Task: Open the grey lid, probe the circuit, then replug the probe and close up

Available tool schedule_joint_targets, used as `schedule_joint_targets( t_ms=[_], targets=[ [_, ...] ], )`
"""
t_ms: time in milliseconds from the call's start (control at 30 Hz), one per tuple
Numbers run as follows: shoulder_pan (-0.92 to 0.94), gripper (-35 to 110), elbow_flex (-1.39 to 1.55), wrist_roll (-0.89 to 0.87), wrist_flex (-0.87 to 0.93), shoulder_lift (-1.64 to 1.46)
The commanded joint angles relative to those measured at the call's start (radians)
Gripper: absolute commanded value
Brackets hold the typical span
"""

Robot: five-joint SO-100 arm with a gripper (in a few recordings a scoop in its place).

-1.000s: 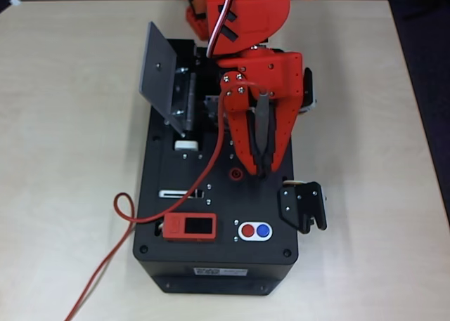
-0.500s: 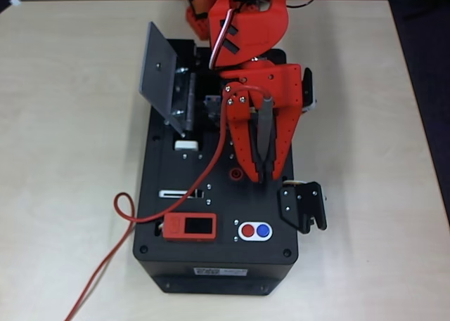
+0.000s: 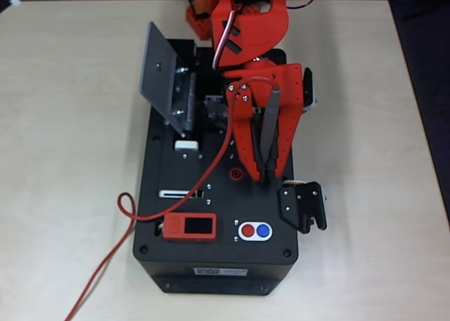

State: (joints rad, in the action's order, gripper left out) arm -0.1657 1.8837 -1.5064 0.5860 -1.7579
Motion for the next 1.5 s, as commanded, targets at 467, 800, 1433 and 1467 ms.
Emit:
schedule_joint_targets(
  t_ms=[467,800,1433,1467],
  targets=[
    [-0.051,19,0.158,0.02,-0.127,-0.178],
    [-0.014,17,0.258,0.101,-0.091,-0.314],
    [0.094,0,0.204,0.193,0.161,-0.485],
    [0.1,0,0.183,0.23,0.167,-0.485]
  ],
)
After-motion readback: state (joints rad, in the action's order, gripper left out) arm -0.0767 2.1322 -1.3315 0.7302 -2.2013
